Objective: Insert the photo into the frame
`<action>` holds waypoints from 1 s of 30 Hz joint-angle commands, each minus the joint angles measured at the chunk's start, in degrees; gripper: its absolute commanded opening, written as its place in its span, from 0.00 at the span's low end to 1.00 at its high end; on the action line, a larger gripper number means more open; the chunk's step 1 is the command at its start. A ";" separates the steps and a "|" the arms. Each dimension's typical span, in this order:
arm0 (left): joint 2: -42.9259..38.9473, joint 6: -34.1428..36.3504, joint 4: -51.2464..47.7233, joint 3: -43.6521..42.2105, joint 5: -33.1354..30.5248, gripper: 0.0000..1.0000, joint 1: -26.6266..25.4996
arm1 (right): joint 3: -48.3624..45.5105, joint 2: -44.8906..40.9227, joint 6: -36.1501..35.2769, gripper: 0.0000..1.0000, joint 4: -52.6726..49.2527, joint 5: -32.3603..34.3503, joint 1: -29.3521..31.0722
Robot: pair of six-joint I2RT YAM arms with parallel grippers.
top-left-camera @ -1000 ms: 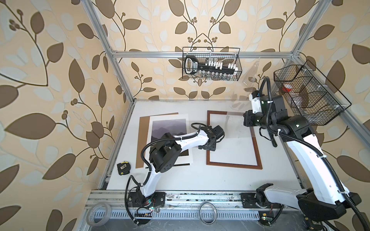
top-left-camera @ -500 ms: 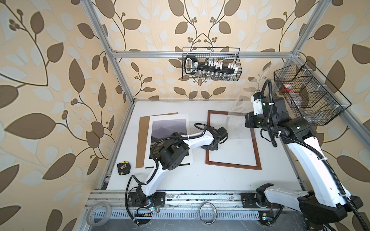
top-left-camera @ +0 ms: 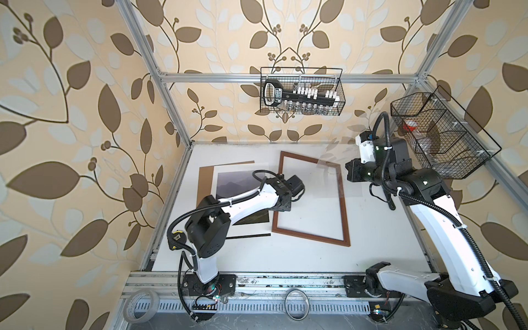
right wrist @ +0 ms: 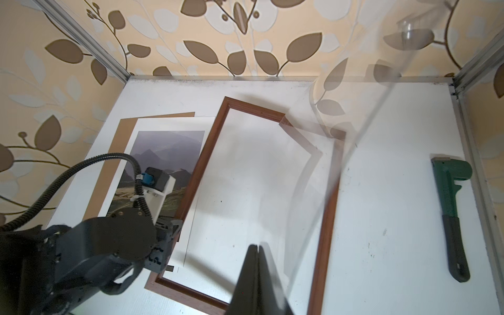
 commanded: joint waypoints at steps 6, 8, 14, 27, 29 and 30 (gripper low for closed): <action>-8.53 1.96 5.20 -14.66 -2.06 0.03 7.16 | 2.34 0.89 1.74 0.00 5.68 -1.97 6.91; -8.59 1.96 7.61 -16.94 -1.29 0.03 7.65 | 2.42 1.98 2.29 0.00 6.72 -3.58 8.43; -5.99 2.69 9.66 -18.20 0.63 0.21 8.42 | 7.07 6.62 2.78 0.00 7.41 -2.76 14.57; -27.60 0.85 -2.72 -16.04 1.27 0.70 25.19 | 18.30 16.92 9.14 0.00 17.31 -15.23 20.32; -30.50 0.95 -2.82 -15.87 2.28 0.76 29.86 | 10.88 13.84 13.05 0.00 22.89 -17.87 19.59; -31.57 1.37 -2.27 -15.95 2.71 0.78 31.84 | 6.30 11.70 15.88 0.00 26.11 -19.43 18.51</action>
